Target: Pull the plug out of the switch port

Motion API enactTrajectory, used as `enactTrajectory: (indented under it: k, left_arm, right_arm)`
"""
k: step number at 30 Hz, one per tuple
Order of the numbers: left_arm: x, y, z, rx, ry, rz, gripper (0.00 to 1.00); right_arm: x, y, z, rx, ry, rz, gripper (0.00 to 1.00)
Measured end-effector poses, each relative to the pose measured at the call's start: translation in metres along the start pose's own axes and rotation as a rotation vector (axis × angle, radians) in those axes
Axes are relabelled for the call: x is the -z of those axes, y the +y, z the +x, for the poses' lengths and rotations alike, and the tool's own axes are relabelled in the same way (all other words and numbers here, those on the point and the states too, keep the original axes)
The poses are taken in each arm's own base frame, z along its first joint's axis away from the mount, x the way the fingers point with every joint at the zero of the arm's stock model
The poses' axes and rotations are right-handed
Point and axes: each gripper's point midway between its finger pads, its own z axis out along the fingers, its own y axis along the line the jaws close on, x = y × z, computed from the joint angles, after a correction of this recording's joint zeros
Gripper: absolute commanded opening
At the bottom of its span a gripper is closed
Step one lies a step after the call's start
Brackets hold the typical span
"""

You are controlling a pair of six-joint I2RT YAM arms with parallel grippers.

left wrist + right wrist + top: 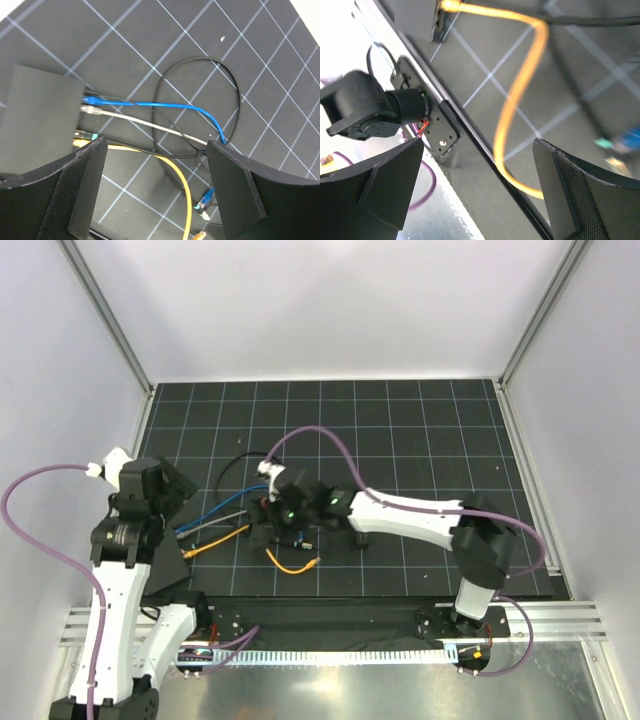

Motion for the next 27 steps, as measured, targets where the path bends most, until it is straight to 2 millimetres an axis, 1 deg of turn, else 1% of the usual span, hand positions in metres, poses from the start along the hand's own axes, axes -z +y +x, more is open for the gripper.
enactTrajectory:
  k: [1, 2, 4, 6, 9, 11, 12, 13, 15, 16, 17, 18, 22, 24, 27]
  left_arm:
    - [0.003, 0.004, -0.001, -0.001, -0.011, -0.005, 0.84]
    - [0.007, 0.006, -0.002, -0.002, -0.023, -0.004, 0.83]
    - [0.013, 0.010, -0.004, -0.008, -0.040, -0.001, 0.81]
    - [0.018, 0.013, -0.005, -0.010, -0.054, 0.005, 0.79]
    - [0.023, 0.016, -0.005, -0.015, -0.060, 0.009, 0.77]
    - [0.023, 0.017, -0.004, -0.026, -0.053, 0.009, 0.76]
    - [0.022, 0.017, -0.002, -0.029, -0.049, 0.011, 0.76]
    - [0.022, 0.017, -0.001, -0.032, -0.045, 0.011, 0.76]
    - [0.019, 0.019, 0.004, -0.037, -0.033, 0.009, 0.75]
    - [0.018, 0.020, 0.006, -0.040, -0.028, 0.007, 0.76]
    - [0.017, 0.022, 0.009, -0.042, -0.024, 0.003, 0.75]
    - [0.016, 0.024, 0.011, -0.045, -0.019, -0.002, 0.75]
    - [0.014, 0.027, 0.014, -0.061, -0.012, -0.012, 0.75]
    - [0.014, 0.029, 0.013, -0.075, -0.017, -0.019, 0.75]
    - [0.014, 0.030, 0.012, -0.084, -0.022, -0.025, 0.75]
  right_arm:
    - [-0.010, 0.010, 0.010, 0.021, 0.022, -0.015, 1.00]
    - [-0.018, 0.013, 0.016, 0.031, 0.034, -0.019, 1.00]
    - [-0.041, 0.012, 0.031, 0.043, 0.073, -0.013, 1.00]
    - [-0.062, -0.004, 0.044, 0.051, 0.108, 0.030, 1.00]
    - [-0.088, -0.038, 0.057, 0.078, 0.146, 0.125, 1.00]
    - [-0.094, -0.035, 0.034, 0.120, 0.095, 0.134, 1.00]
    - [-0.098, -0.035, 0.026, 0.142, 0.078, 0.140, 1.00]
    - [-0.102, -0.039, 0.020, 0.161, 0.066, 0.161, 0.99]
    - [-0.112, -0.055, 0.020, 0.196, 0.064, 0.215, 0.96]
    - [-0.114, -0.053, 0.013, 0.204, 0.045, 0.217, 0.95]
    - [-0.115, -0.055, 0.009, 0.217, 0.033, 0.231, 0.89]
    - [-0.118, -0.060, 0.008, 0.230, 0.032, 0.253, 0.86]
    - [-0.122, -0.068, 0.001, 0.252, 0.001, 0.304, 0.71]
    - [-0.122, -0.072, -0.001, 0.255, -0.010, 0.327, 0.69]
    - [-0.122, -0.075, -0.003, 0.258, -0.024, 0.350, 0.62]
